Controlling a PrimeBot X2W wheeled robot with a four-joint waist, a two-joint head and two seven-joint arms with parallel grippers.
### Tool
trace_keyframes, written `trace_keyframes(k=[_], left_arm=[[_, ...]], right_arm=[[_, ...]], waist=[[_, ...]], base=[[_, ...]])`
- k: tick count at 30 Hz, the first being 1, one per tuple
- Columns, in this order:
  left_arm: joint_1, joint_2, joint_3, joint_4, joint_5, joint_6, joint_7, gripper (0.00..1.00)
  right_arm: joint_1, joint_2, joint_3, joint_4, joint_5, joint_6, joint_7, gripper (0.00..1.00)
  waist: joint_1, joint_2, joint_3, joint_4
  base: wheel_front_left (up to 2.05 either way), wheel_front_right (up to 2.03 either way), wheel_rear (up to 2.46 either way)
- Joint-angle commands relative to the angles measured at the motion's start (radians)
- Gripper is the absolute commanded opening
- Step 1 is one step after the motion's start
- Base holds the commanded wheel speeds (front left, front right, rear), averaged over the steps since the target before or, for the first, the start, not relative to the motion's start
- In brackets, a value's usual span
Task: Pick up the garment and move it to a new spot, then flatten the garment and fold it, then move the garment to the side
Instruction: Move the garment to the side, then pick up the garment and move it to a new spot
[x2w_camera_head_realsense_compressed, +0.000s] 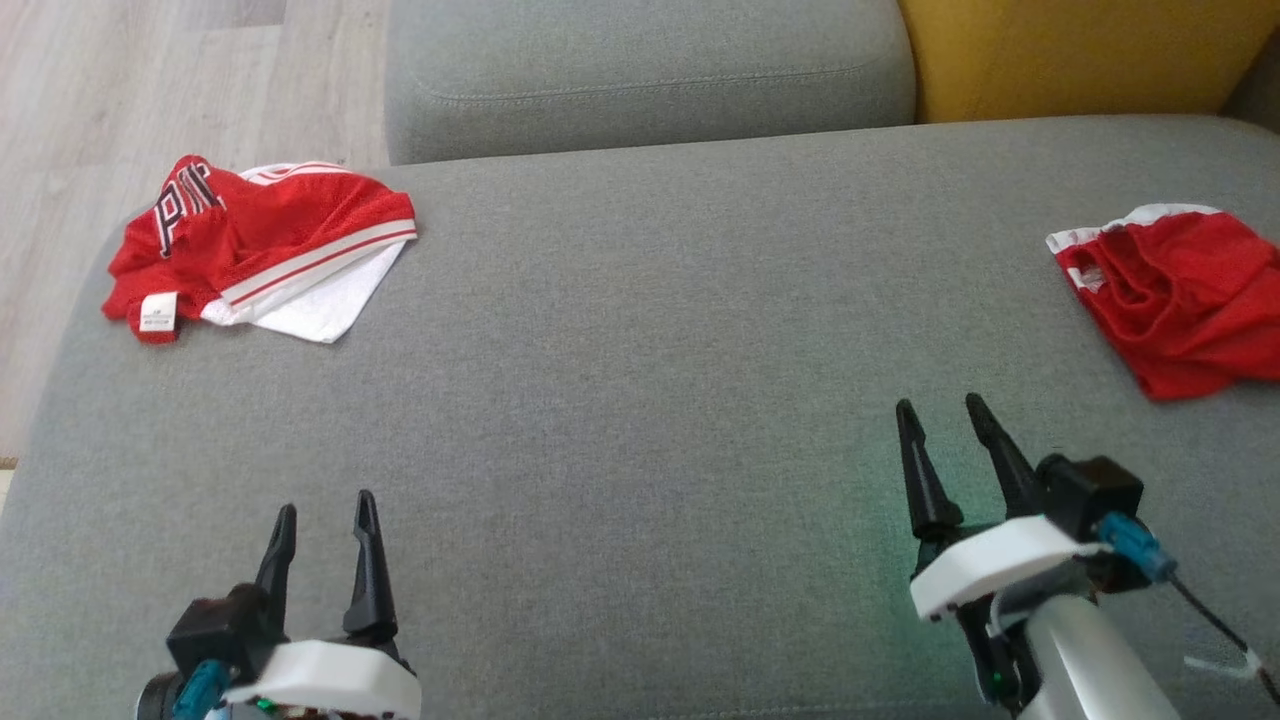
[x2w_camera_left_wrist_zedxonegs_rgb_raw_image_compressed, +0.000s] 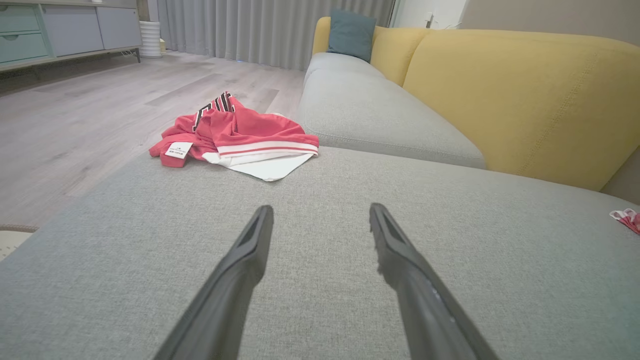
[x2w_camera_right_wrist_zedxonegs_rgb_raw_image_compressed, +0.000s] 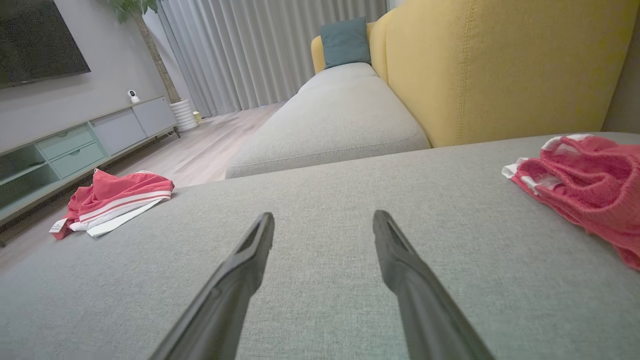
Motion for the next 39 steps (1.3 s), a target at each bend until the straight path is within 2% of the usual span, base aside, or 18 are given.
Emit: trace_keyframes(k=[1,22,27,32,39], left_arm=[[-0.021,-0.002,0.024,-0.027,-0.004,0.004,-0.005,1.0],[-0.031,-0.003,0.017,-0.019,0.0,0.0,-0.005,1.0],[-0.037,-0.003,0.011,-0.017,0.001,-0.002,-0.005,1.0],[-0.041,-0.003,0.0,-0.019,0.009,-0.002,-0.005,1.0],[-0.039,-0.003,-0.002,-0.034,0.034,-0.007,-0.005,1.0]], right_arm=[[-0.019,0.009,0.027,-0.048,0.006,0.007,-0.012,1.0],[0.026,0.009,0.028,-0.129,-0.003,0.007,0.013,1.0],[0.031,0.009,0.03,-0.14,-0.009,0.007,0.02,1.0],[0.042,0.009,0.029,-0.156,-0.016,0.007,0.022,1.0],[0.062,0.009,0.034,-0.179,-0.01,0.007,0.019,1.0]], waist=[[0.0,-0.0001,0.0,-0.003],[0.0,-0.0001,0.007,-0.007],[0.0,-0.0001,0.009,0.011],[0.0,-0.0001,0.004,0.08],[0.0,-0.0001,-0.01,0.257]], base=[[0.0,0.0,0.0],[0.0,0.0,0.0],[0.0,0.0,0.0],[0.0,0.0,0.0],[0.0,0.0,0.0]])
